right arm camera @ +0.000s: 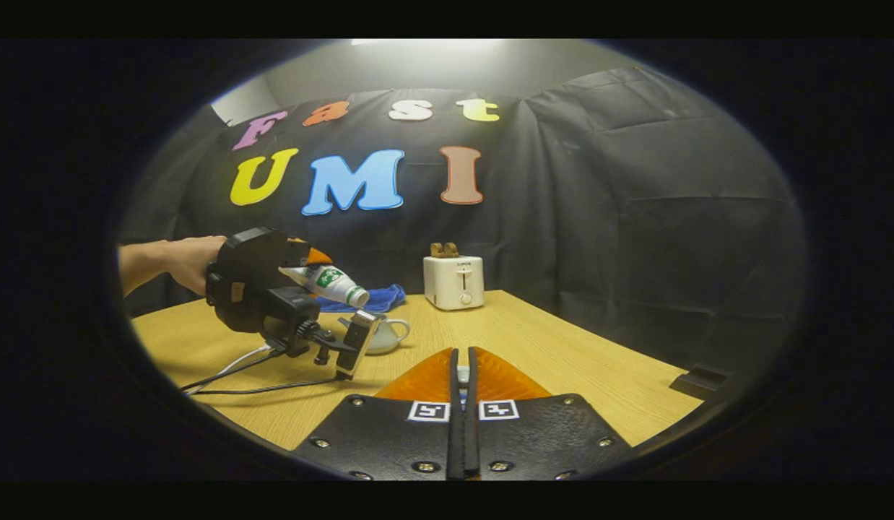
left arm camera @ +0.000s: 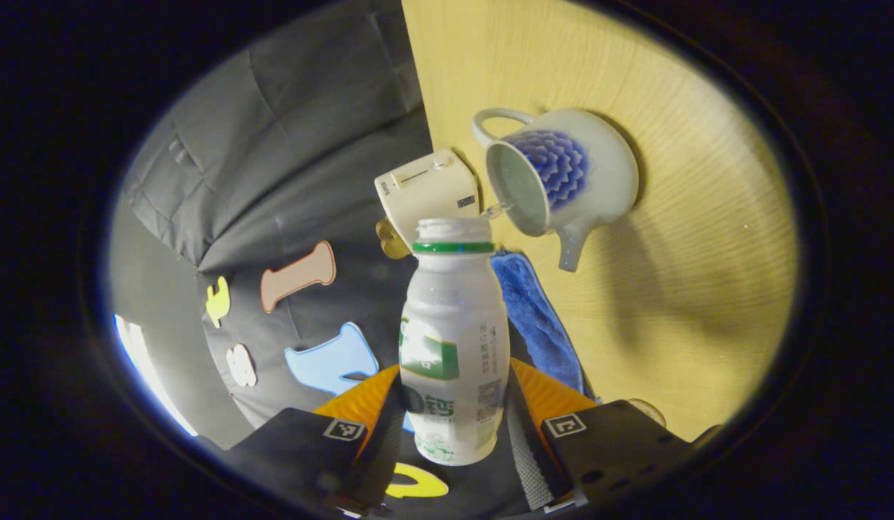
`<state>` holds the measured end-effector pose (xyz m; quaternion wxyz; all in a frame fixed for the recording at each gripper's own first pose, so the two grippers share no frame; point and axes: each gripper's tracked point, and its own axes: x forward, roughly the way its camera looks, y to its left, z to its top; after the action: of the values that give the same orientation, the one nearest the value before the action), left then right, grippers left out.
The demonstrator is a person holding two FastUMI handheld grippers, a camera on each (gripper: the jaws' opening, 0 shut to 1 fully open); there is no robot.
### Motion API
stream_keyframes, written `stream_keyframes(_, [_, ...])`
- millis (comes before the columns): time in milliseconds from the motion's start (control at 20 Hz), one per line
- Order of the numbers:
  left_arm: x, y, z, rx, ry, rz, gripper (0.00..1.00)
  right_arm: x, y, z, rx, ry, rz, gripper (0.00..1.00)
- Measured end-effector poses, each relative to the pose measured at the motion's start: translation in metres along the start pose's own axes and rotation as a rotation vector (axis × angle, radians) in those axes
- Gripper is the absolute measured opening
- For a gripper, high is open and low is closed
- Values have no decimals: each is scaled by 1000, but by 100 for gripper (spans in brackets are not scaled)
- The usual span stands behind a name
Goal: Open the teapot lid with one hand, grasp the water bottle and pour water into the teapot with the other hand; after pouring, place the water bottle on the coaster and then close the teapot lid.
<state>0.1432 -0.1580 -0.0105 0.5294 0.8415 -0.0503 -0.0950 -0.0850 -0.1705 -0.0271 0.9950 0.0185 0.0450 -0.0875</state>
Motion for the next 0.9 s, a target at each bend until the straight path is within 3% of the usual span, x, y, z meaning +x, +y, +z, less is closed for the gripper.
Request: stream_keyframes(900, [0,6,4,89,-32,42,75,-1,4,6,-8,-12,6,0])
